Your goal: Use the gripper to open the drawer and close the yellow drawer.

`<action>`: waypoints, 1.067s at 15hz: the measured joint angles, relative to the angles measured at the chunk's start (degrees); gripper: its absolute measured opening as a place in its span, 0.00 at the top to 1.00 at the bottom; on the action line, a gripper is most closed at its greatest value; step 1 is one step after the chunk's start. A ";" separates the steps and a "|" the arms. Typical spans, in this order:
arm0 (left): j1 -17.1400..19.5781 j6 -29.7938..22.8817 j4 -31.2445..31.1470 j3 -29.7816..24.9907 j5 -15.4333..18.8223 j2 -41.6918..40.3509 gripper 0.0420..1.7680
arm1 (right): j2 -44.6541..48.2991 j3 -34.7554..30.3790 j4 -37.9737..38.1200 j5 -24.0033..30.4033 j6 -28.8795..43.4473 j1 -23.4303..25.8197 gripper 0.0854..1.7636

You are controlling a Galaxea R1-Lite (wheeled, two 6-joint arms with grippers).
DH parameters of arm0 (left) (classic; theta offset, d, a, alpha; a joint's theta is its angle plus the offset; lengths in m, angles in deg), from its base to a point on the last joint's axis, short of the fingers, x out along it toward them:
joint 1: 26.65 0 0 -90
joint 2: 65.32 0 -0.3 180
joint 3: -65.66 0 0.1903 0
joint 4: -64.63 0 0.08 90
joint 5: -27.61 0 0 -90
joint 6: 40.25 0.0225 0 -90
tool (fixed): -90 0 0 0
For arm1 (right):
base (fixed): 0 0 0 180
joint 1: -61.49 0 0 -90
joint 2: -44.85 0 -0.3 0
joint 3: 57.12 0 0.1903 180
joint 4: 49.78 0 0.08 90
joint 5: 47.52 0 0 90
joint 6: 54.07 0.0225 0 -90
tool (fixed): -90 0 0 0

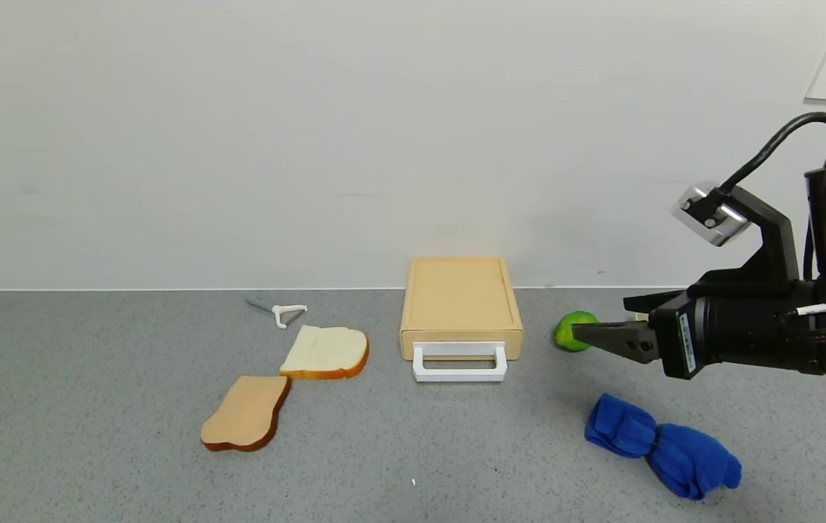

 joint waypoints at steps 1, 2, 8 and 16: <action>0.00 0.00 0.00 0.00 0.00 0.00 0.03 | 0.35 -0.28 0.02 -0.02 0.00 0.26 0.10; 0.00 0.00 0.00 0.00 0.00 0.00 0.03 | 0.77 -0.77 -0.09 -0.11 -0.04 0.61 0.09; 0.00 0.11 0.04 0.00 0.01 0.00 0.03 | 7.05 -3.91 0.34 -0.77 -0.23 3.67 0.06; 0.00 0.24 0.13 0.00 -0.10 0.00 0.03 | 28.05 -15.47 2.19 -20.52 -0.52 7.42 0.04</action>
